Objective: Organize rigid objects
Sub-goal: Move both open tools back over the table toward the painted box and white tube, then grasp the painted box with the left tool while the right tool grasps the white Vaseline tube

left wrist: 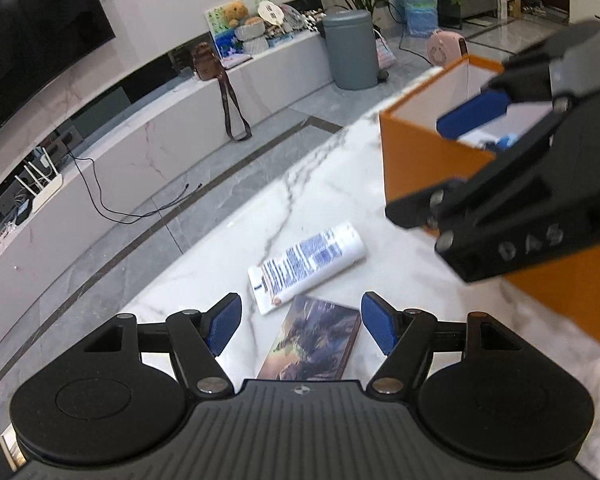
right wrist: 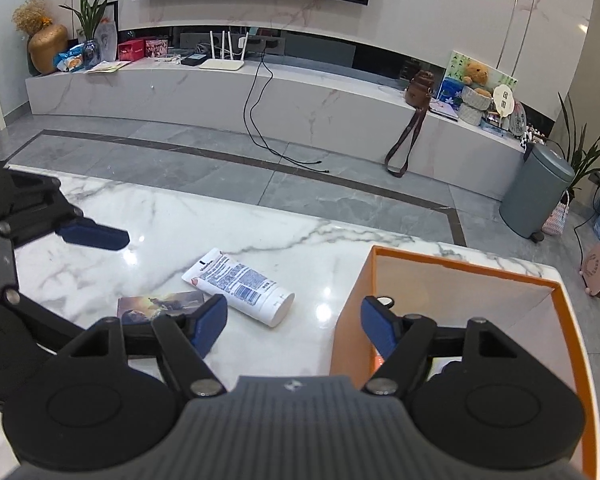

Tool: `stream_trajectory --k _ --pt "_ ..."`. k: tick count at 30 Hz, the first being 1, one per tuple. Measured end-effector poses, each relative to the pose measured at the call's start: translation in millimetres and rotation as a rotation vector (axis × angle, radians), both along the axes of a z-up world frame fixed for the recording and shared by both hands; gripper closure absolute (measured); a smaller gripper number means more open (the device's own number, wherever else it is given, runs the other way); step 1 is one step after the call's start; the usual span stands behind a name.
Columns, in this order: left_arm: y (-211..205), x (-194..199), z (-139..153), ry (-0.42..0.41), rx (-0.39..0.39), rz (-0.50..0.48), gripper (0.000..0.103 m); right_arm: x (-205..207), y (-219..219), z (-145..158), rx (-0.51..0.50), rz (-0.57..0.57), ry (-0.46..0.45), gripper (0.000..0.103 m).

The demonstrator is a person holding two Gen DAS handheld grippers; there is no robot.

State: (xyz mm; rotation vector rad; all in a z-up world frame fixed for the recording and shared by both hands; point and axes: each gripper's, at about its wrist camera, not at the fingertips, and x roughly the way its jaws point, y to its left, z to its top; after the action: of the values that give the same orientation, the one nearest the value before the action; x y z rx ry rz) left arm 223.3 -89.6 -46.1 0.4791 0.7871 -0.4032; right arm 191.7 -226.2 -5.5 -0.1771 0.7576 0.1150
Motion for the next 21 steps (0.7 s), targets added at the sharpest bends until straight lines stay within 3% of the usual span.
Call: stream_trajectory --k 11,15,21 --pt "23 12 -44 0.074 -0.034 -0.018 0.022 35 29 -36 -0.046 0.055 0.025 0.024" --pt "24 13 -57 0.095 -0.008 -0.055 0.026 47 36 -48 -0.064 0.066 0.036 0.024" --pt "37 6 -60 0.09 -0.054 -0.058 0.029 60 45 -64 -0.096 0.069 0.041 0.023"
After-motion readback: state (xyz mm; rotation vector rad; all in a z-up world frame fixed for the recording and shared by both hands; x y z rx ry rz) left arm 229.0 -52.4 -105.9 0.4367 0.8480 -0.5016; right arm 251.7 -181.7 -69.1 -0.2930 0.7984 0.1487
